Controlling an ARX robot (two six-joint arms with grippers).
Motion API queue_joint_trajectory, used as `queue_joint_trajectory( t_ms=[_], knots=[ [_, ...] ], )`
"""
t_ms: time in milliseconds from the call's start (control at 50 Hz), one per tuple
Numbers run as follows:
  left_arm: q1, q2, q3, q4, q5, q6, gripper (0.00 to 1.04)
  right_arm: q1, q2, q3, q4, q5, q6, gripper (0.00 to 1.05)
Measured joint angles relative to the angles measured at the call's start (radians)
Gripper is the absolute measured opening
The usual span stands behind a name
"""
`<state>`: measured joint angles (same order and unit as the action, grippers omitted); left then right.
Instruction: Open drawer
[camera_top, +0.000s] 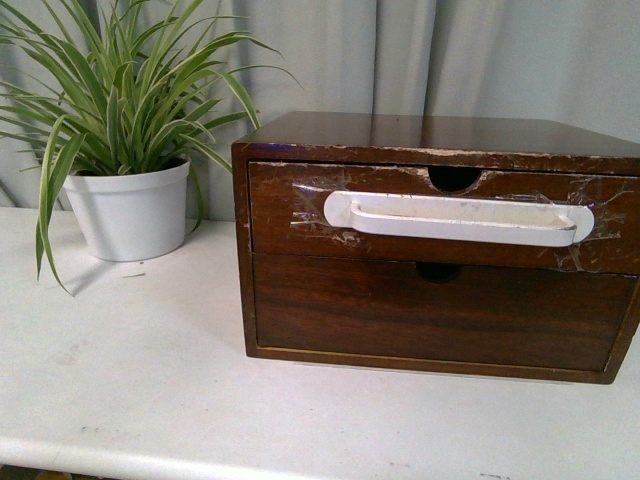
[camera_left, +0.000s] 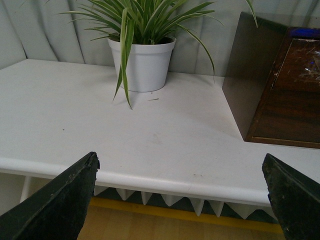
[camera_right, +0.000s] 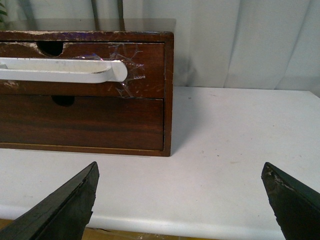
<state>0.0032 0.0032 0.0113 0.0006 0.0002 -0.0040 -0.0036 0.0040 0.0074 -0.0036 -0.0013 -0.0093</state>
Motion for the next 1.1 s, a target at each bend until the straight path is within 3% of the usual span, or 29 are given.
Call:
queue_joint_trajectory(
  t_ms=[1100],
  knots=[
    [0.000, 0.000, 0.000, 0.000, 0.000, 0.000, 0.99, 0.000, 0.000, 0.000, 0.000, 0.000, 0.000, 0.96]
  ],
)
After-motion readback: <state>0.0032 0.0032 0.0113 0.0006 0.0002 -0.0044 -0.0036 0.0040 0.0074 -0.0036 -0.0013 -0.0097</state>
